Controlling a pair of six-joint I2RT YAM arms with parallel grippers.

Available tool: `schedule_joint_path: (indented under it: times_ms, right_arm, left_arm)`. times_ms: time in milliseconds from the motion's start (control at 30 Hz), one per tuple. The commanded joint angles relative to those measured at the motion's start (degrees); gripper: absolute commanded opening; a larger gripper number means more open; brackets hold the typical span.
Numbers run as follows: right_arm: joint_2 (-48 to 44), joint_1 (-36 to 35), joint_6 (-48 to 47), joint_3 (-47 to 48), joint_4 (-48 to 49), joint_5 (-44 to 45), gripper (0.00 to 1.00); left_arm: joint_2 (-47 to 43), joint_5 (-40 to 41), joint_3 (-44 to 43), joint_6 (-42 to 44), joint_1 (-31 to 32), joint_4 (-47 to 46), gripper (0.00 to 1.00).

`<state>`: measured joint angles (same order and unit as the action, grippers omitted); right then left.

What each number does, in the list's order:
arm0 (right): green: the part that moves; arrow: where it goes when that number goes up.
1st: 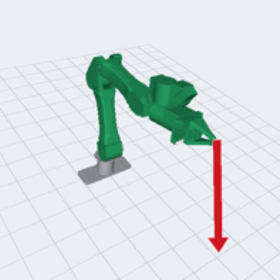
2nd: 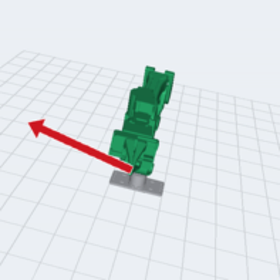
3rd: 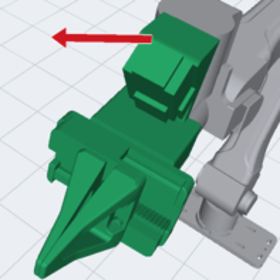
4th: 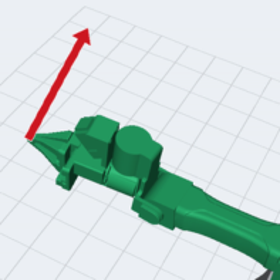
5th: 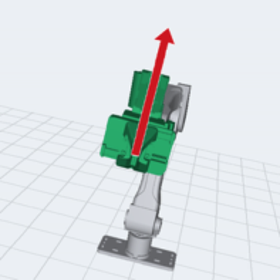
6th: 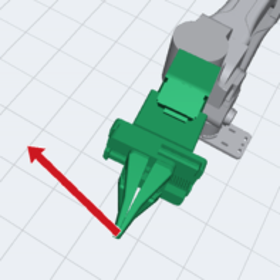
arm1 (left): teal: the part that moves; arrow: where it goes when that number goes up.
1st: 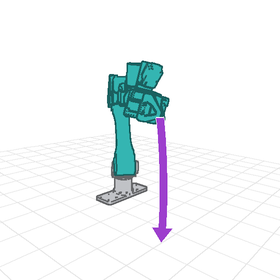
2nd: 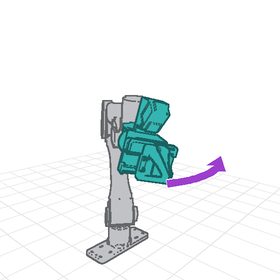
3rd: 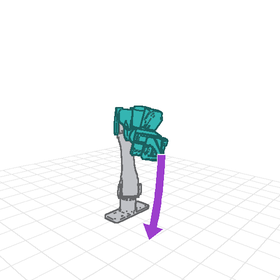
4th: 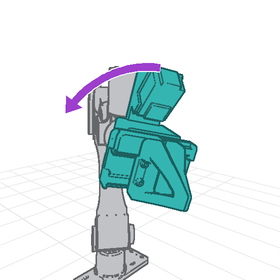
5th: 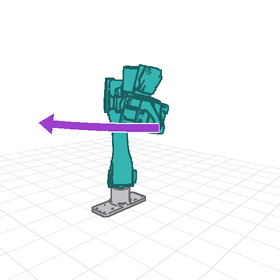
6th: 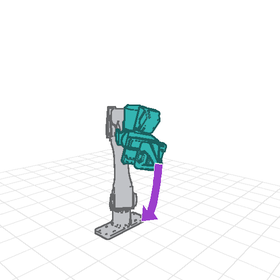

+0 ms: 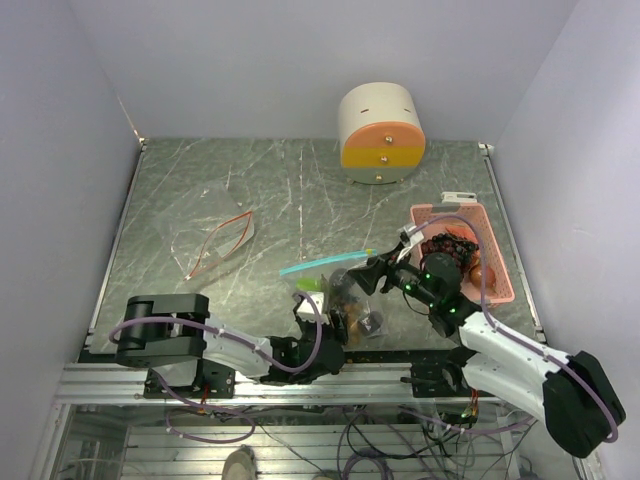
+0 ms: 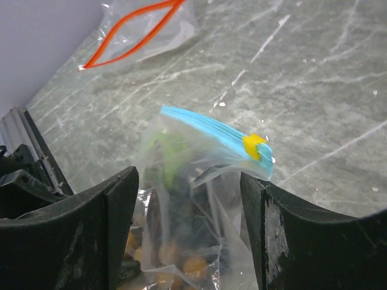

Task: Open the zip-top bag and remove the fake food
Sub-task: Pick up the zipper food storage bag at the center of the board.

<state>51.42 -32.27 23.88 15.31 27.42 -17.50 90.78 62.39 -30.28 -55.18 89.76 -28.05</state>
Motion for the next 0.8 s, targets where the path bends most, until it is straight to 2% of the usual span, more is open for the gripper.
schedule_joint_path:
  times_ms: [0,67,167,233,267,400,533,633,767]
  right_arm:
    - [3.0,-0.2,1.5,0.3,3.9,2.5,0.67]
    - [3.5,-0.2,2.0,0.8,4.2,2.7,0.61]
    - [3.3,-0.2,2.4,1.2,3.4,4.0,0.47]
    - [2.5,-0.3,2.4,1.0,3.0,5.4,0.42]
    - [2.3,-0.3,2.3,0.9,2.8,5.9,0.44]
    - [2.2,-0.2,2.5,1.6,2.4,6.4,0.62]
    - [3.9,-0.2,3.7,2.8,3.0,5.6,0.66]
    - [5.4,-0.2,4.8,3.3,3.7,4.5,0.53]
    - [5.7,-0.2,5.4,3.0,3.8,4.6,0.26]
  left_arm:
    - [3.0,-0.9,-0.8,-0.9,2.1,3.7,0.67]
    - [3.9,-0.8,-1.4,-0.6,2.5,3.8,0.67]
    - [4.6,0.1,-1.7,-0.6,3.2,3.8,0.67]
    - [4.7,1.1,-1.2,-0.3,3.8,3.1,0.66]
    - [4.6,1.7,-1.1,-0.3,3.9,2.9,0.66]
    - [4.0,2.6,-1.3,-0.6,4.1,4.2,0.66]
    - [4.1,2.7,-1.7,-0.3,4.1,4.4,0.66]
    - [4.4,2.9,-2.4,-0.3,4.2,5.6,0.66]
    - [4.4,3.4,-2.5,-1.1,4.3,6.4,0.66]
